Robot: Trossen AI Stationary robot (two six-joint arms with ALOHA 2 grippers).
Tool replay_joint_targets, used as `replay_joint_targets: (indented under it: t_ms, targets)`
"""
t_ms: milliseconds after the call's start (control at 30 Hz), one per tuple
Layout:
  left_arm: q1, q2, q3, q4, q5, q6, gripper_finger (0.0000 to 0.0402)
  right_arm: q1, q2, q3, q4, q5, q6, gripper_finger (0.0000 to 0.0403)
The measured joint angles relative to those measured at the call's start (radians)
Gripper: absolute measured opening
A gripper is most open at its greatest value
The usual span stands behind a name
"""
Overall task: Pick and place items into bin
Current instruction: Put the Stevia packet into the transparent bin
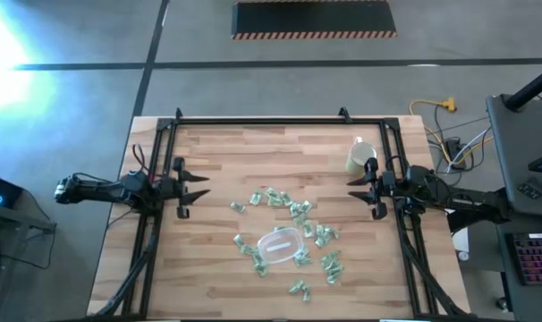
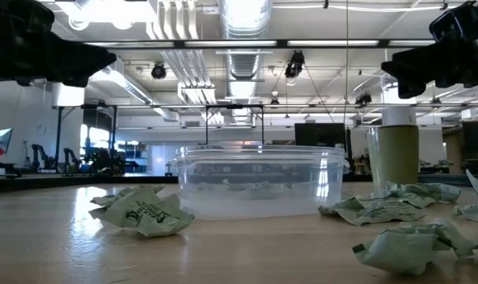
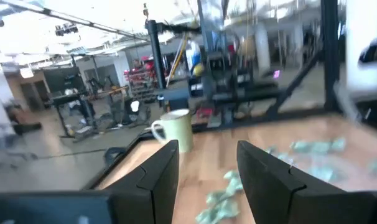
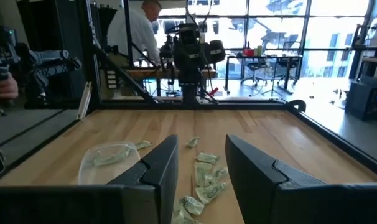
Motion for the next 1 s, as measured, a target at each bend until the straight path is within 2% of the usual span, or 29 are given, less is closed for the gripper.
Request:
replay_joint_targets:
  t_ms: [100,300,400,533,767,900,1000]
  targets:
    - [0.0,0.0,0.0,0.027,-0.001,-0.129,0.0146,0.0,0.0,0.0,0.0,0.0,0.003,0.0123]
    - [0.0,0.005,-0.002,0.033,0.005,-0.231,0.0146,0.0,0.001,0.0,0.0,-0.003,0.036,0.0123]
    - [0.0,0.042,-0.002,0.008,0.088,-0.239,0.0146,0.0,0.001,0.0,0.005,-0.057,0.011,0.0123]
    - [0.0,0.14,-0.002,0.046,0.195,-0.168,0.0146,0.0,0.001,0.0,0.027,-0.126,-0.031,0.0123]
    - [0.001,0.291,0.003,0.24,0.212,0.093,0.0146,0.0,0.001,0.0,0.043,-0.13,-0.064,0.0123]
    - [0.001,0.356,0.063,0.161,0.177,0.105,0.0146,0.0,0.001,0.0,0.03,-0.131,0.009,0.0123]
    - [0.001,0.433,0.115,0.054,0.083,0.067,0.0146,0.0,0.001,0.0,0.015,-0.134,0.033,0.0123]
